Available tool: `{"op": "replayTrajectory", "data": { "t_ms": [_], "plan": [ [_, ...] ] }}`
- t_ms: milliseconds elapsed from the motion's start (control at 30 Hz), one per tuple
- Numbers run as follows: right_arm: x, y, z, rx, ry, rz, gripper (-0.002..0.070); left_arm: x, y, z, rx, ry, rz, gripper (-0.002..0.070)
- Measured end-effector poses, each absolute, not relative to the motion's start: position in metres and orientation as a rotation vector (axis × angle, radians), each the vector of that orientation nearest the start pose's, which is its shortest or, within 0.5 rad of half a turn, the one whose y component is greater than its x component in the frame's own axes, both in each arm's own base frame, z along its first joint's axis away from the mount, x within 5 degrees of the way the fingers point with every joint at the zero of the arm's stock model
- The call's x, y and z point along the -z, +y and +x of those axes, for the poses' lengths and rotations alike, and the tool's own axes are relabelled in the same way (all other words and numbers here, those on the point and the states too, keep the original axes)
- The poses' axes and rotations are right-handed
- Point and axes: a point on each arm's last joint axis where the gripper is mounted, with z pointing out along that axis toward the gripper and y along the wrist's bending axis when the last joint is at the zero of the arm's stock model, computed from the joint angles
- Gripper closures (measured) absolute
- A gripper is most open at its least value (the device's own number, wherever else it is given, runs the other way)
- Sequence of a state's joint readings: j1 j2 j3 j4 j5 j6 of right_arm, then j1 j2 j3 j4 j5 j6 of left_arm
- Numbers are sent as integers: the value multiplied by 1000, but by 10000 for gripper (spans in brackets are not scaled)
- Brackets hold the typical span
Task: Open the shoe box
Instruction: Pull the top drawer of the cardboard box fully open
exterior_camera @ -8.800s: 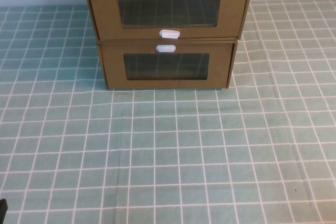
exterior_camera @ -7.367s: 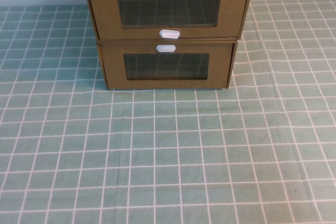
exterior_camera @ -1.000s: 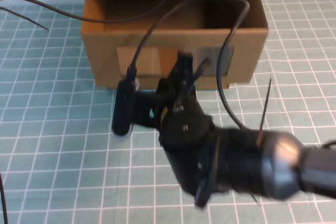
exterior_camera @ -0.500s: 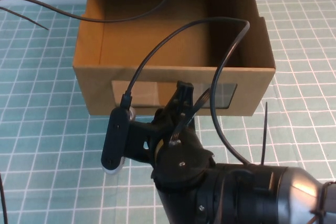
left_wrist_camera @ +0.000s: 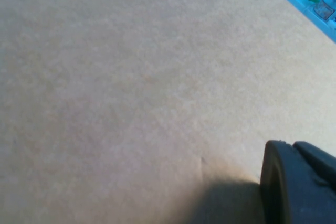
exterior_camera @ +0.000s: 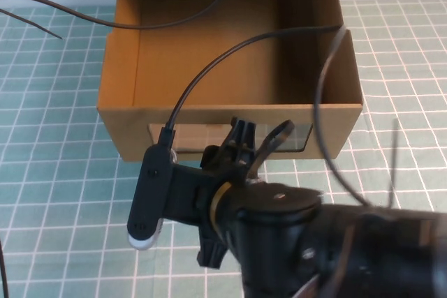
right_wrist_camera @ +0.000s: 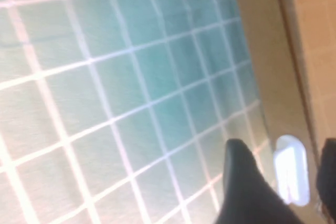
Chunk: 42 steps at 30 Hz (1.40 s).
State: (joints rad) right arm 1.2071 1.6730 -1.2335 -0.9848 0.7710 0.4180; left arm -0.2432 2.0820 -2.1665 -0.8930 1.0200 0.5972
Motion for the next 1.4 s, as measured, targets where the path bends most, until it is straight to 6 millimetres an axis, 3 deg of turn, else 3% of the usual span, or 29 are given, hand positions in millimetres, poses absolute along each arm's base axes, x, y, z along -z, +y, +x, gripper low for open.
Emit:
{"op": "replayTrajectory", "data": {
  "t_ms": [233, 367, 567, 767, 833, 933, 1067, 1167, 1300, 1400],
  "plan": [
    [-320, 298, 158, 122, 1724, -1426, 388, -400, -164, 421, 847, 2041, 771, 680],
    [-354, 281, 145, -23, 1675, -1370, 388, -445, -156, 393, 796, 1949, 819, 680],
    [-400, 242, 128, -150, 1616, -1249, 408, -511, -141, 330, 716, 1830, 898, 680],
    [-436, 191, 111, -197, 1599, -1131, 568, -556, -124, 263, 673, 1741, 909, 680],
    [-444, 171, 106, -189, 1618, -1094, 632, -571, -117, 234, 654, 1697, 908, 680],
    [-450, 140, 100, -123, 1675, -1058, 673, -582, -105, 195, 592, 1664, 905, 680],
    [-454, 101, 91, -21, 1711, -1040, 685, -576, -89, 148, 521, 1682, 896, 680],
    [-452, 72, 82, -24, 1675, -1011, 686, -549, -81, 126, 502, 1763, 893, 680],
    [-431, 36, 70, -40, 1636, -946, 687, -489, -75, 105, 539, 1916, 885, 680],
    [-406, 19, 62, -132, 1618, -865, 688, -447, -69, 88, 543, 1934, 816, 680]
  ]
}}
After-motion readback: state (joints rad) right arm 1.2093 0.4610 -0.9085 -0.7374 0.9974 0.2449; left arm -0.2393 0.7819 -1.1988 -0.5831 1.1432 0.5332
